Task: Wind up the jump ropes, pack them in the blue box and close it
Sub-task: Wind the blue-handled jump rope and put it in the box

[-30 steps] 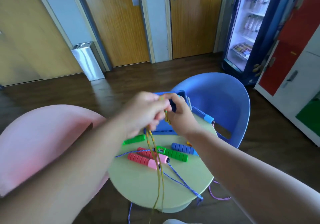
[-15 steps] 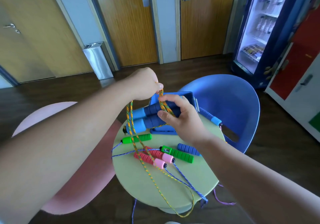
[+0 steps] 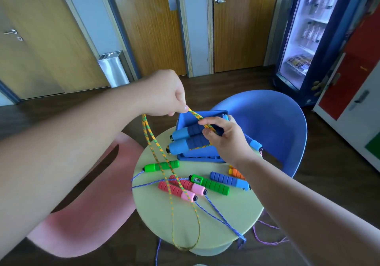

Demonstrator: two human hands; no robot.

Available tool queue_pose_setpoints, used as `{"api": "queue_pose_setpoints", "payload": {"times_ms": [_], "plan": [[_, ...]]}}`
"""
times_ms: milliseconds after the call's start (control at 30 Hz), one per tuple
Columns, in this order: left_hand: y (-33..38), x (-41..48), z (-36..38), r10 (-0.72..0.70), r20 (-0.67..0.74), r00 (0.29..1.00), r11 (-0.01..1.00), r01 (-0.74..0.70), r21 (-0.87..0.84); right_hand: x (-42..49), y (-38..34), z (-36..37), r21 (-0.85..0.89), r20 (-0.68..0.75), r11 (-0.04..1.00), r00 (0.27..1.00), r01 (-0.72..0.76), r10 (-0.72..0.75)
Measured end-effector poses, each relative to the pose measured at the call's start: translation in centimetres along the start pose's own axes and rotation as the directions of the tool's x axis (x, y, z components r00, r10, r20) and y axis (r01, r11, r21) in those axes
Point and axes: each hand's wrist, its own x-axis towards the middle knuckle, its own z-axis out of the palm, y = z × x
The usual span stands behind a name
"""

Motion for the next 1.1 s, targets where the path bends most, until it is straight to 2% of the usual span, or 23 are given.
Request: {"api": "queue_pose_setpoints", "payload": {"times_ms": [200, 333, 433, 500, 567, 600, 733, 867, 967, 1033, 1100], "plan": [[-1.2, 0.8, 0.1, 0.150, -0.077, 0.986, 0.987, -0.154, -0.046, -2.0, -0.3, -0.3, 0.195, 0.048, 0.981, 0.999, -0.005, -0.005], [-3.0, 0.9, 3.0, 0.182, -0.126, 0.975, 0.939, -0.210, -0.270, -4.6, -0.5, 0.2, 0.409, 0.106, 0.907, 0.992, -0.102, 0.064], [-5.5, 1.5, 7.6, 0.085, -0.122, 0.989, 0.893, -0.130, -0.431, -4.9, -1.3, 0.4, 0.522, 0.128, 0.842, 0.988, -0.138, 0.082], [-7.9, 1.8, 11.6, -0.034, 0.016, 0.999, 0.848, 0.037, -0.528, -4.0, -2.1, 0.4, 0.545, 0.100, 0.831, 0.993, -0.114, 0.070], [-8.4, 0.4, 14.8, -0.167, 0.174, 0.970, 0.799, 0.237, -0.553, -2.5, -2.7, 0.5, 0.568, 0.080, 0.815, 0.993, -0.115, 0.084], [-6.8, -1.0, 15.3, -0.146, 0.220, 0.964, 0.764, 0.252, -0.595, -1.9, -2.8, 0.8, 0.577, 0.078, 0.808, 0.993, -0.116, 0.087], [-0.1, -5.4, 15.2, 0.022, 0.195, 0.981, 0.683, 0.127, -0.719, 0.0, -1.6, 2.4, 0.508, 0.063, 0.853, 0.992, -0.124, 0.107], [0.2, -5.4, 12.5, 0.017, 0.129, 0.991, 0.686, 0.083, -0.723, 0.9, 0.0, 3.0, 0.351, 0.011, 0.934, 0.997, -0.070, 0.071], [0.3, -4.9, 9.0, -0.012, 0.043, 0.999, 0.624, 0.041, -0.780, 0.3, 0.2, 3.1, 0.280, 0.039, 0.959, 0.999, -0.038, 0.029], [0.0, -3.9, 6.8, -0.090, -0.036, 0.995, 0.677, 0.035, -0.736, -0.4, 0.1, 2.9, 0.227, 0.064, 0.974, 0.998, -0.005, -0.010], [-0.3, -2.8, 5.0, -0.141, -0.103, 0.985, 0.827, 0.060, -0.560, -1.2, 0.0, 2.8, 0.245, 0.077, 0.969, 0.996, 0.020, -0.040]]}}
